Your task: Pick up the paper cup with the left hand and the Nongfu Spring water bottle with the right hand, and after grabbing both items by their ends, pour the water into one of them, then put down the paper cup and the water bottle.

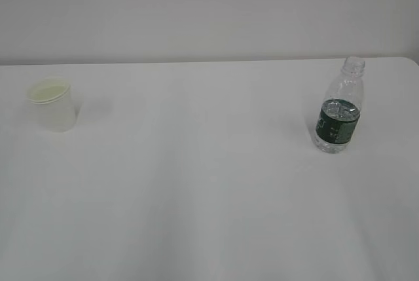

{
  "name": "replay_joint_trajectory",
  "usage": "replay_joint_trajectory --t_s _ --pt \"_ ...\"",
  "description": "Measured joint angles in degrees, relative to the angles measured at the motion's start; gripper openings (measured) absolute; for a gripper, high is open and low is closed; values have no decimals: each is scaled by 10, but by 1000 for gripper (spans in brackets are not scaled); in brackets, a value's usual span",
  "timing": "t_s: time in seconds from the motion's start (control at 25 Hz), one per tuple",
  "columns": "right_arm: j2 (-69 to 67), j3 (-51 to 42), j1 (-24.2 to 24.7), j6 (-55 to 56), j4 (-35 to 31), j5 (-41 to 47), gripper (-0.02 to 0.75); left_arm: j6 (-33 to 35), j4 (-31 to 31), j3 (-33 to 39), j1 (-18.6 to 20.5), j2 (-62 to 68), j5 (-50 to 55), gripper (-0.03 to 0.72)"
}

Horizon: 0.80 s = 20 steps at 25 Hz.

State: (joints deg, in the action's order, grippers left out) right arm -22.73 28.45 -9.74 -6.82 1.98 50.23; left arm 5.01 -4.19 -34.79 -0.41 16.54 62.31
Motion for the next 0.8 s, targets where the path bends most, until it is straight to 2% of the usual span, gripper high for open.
replay_joint_trajectory --t_s 0.2,0.8 --pt "11 -1 0 2 0 24 590 0 -6 32 -2 -7 -1 489" --pt "124 -1 0 10 0 31 589 0 -8 33 -2 -103 -2 483"
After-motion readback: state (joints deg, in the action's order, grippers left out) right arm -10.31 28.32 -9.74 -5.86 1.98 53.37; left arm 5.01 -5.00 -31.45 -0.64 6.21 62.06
